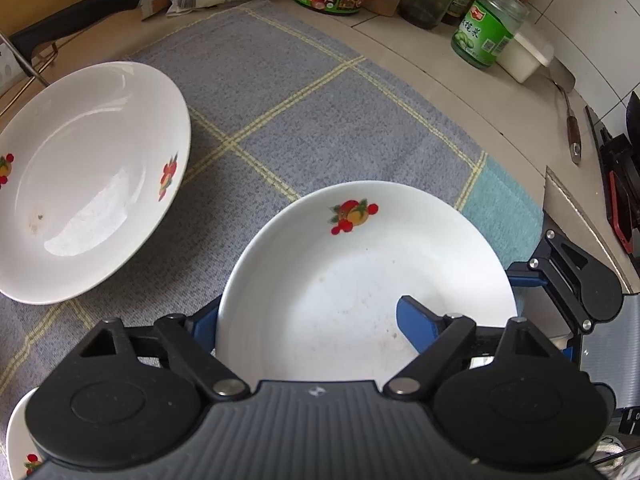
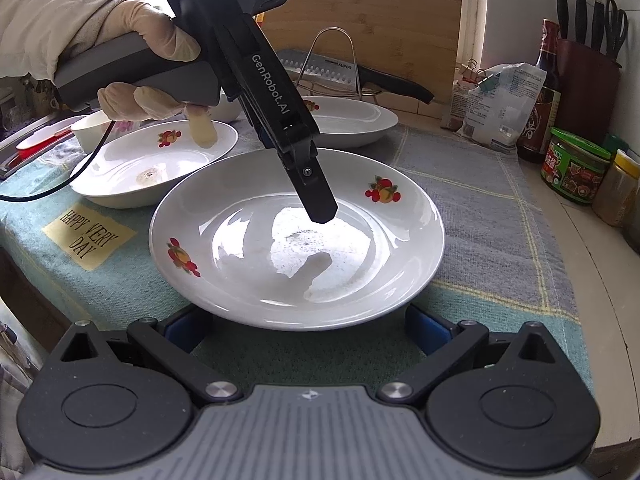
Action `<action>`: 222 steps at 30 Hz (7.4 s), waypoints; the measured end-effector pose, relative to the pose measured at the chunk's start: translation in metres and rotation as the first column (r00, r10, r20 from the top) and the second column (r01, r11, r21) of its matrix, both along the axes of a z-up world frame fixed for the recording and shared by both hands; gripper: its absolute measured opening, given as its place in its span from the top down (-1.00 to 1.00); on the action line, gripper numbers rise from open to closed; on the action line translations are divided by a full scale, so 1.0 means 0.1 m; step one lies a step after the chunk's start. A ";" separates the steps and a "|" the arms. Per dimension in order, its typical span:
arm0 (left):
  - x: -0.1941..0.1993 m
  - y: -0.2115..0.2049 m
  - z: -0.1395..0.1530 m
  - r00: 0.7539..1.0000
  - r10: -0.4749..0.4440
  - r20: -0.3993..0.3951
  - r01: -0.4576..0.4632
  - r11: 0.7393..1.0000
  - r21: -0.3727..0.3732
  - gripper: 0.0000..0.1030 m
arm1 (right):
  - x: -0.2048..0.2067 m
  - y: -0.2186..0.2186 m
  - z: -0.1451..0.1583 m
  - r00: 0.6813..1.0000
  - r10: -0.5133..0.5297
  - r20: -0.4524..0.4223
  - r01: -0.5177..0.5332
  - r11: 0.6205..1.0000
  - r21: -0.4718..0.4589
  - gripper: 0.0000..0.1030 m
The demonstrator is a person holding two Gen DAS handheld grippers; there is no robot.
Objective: Organize plates and bowls
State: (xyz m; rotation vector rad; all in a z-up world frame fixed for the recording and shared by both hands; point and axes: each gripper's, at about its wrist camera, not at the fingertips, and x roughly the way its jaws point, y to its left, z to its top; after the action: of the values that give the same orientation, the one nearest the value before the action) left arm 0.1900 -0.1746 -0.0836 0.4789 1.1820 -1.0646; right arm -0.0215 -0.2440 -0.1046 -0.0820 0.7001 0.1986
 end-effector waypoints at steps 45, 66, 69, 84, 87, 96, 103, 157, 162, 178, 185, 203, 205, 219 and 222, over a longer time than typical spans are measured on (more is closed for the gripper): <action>0.01 -0.12 0.14 0.999 -0.022 0.030 0.024 0.998 -0.058 -0.65 | 0.14 -0.05 0.17 0.999 -0.007 -0.035 0.005 0.997 -0.077 -1.00; 0.39 -0.90 0.20 0.997 -0.023 0.070 0.031 0.992 -0.119 -0.65 | 0.59 -0.79 0.25 0.998 -0.036 -0.044 0.031 0.993 -0.112 -1.00; 0.45 -0.98 0.16 0.997 -0.020 0.069 0.028 0.992 -0.121 -0.65 | 0.67 -0.88 0.22 0.998 -0.041 -0.052 0.035 0.994 -0.108 -1.00; 0.57 -1.27 -0.03 0.997 -0.018 0.076 0.027 0.992 -0.122 -0.65 | 0.89 -1.12 0.05 0.993 -0.073 -0.089 0.064 0.993 -0.097 -1.00; 0.60 -1.30 -0.06 0.997 -0.016 0.078 0.025 0.992 -0.122 -0.65 | 0.92 -1.14 0.04 0.993 -0.078 -0.093 0.069 0.993 -0.094 -1.00; 0.64 -1.32 -0.11 0.996 -0.008 0.084 0.018 0.992 -0.127 -0.65 | 0.95 -1.17 0.02 0.991 -0.094 -0.095 0.088 0.993 -0.074 -1.00; 0.62 -1.31 -0.11 0.995 -0.001 0.101 0.014 0.992 -0.129 -0.67 | 0.94 -1.17 0.02 0.992 -0.090 -0.094 0.083 0.994 -0.077 -1.00; -1.40 2.07 0.32 0.711 0.580 0.398 -0.502 0.814 -0.292 -0.97 | 0.89 0.69 0.68 0.993 -0.039 -0.115 0.033 0.998 -0.056 -1.00; -1.45 2.01 0.22 0.681 0.622 0.385 -0.578 0.780 -0.238 -0.97 | 1.00 0.67 0.61 0.990 0.047 -0.130 -0.052 0.998 -0.033 -1.00; -1.36 2.03 -0.28 0.666 0.673 0.322 -0.663 0.732 -0.158 -0.98 | 1.31 0.93 0.34 0.929 0.275 -0.248 -0.269 0.961 0.060 -1.00; -1.23 2.08 -0.29 0.739 0.585 0.335 -0.556 0.810 -0.187 -0.99 | 1.47 1.20 0.29 0.913 0.284 -0.291 -0.283 0.958 0.047 -1.00; -0.99 2.25 -0.36 0.834 0.411 0.369 -0.330 0.907 -0.263 -0.99 | 1.83 1.58 0.16 0.906 0.203 -0.370 -0.219 0.976 0.000 -1.00; -0.98 2.26 -0.37 0.838 0.399 0.372 -0.313 0.910 -0.270 -0.99 | 1.85 1.59 0.16 0.903 0.201 -0.380 -0.218 0.976 -0.001 -1.00; -0.96 2.35 -0.40 0.852 0.344 0.394 -0.226 0.921 -0.317 -0.99 | 2.03 1.63 0.16 0.864 0.289 -0.412 -0.319 0.948 -0.004 -1.00; -0.96 2.36 -0.40 0.854 0.338 0.396 -0.216 0.922 -0.322 -1.00 | 2.08 1.64 0.16 0.856 0.312 -0.412 -0.343 0.939 -0.002 -1.00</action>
State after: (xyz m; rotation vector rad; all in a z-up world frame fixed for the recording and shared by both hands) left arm 0.0944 0.0617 -0.1233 0.3027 0.6603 -0.7873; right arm 0.1867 -0.0797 -0.0885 -0.2391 1.1116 0.5293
